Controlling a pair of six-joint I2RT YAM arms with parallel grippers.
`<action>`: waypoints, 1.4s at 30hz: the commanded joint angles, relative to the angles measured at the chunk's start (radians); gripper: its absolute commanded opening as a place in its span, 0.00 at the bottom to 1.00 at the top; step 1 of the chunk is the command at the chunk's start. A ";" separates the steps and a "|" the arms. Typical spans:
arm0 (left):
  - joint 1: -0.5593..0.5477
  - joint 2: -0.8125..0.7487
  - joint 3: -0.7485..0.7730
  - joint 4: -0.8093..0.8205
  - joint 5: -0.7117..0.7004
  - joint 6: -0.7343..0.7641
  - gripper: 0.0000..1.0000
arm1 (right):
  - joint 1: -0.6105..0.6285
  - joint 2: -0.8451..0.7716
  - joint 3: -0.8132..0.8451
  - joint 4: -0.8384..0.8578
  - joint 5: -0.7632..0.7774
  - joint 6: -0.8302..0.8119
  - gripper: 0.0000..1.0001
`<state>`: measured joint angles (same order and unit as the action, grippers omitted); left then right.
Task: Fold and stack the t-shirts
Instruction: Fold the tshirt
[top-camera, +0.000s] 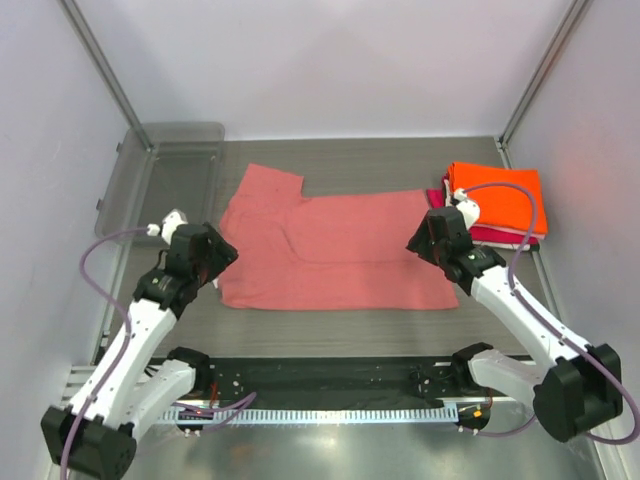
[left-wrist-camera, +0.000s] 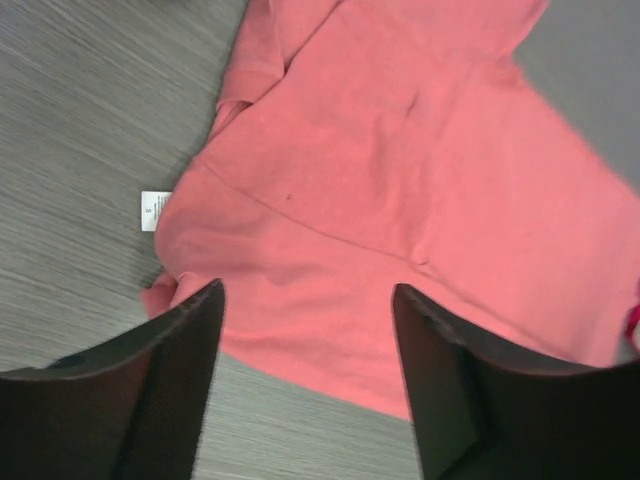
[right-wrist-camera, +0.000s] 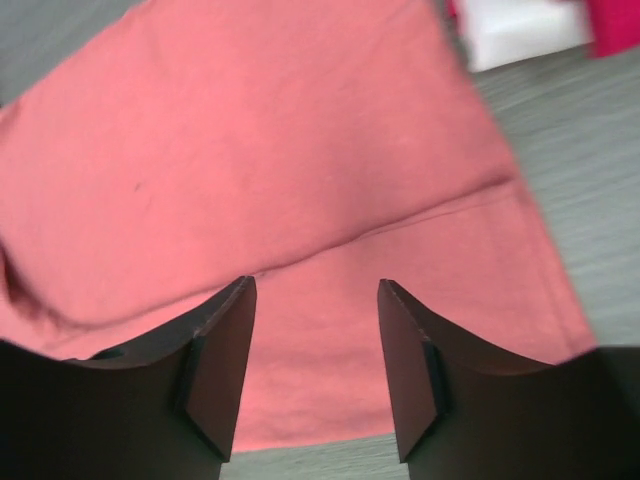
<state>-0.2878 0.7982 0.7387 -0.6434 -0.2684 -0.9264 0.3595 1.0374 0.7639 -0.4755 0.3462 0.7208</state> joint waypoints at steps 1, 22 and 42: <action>-0.001 0.099 0.031 0.046 0.070 0.101 0.66 | -0.002 0.039 0.031 0.130 -0.214 -0.112 0.55; 0.134 0.173 -0.300 0.136 0.046 -0.106 0.25 | -0.001 0.033 -0.172 0.213 -0.181 -0.046 0.49; 0.105 0.476 0.263 0.362 0.232 0.222 0.86 | -0.111 0.357 0.202 0.207 -0.241 -0.210 0.47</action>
<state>-0.1642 1.1618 0.9169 -0.3916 -0.0906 -0.7258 0.2623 1.3483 0.8837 -0.2974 0.0906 0.5289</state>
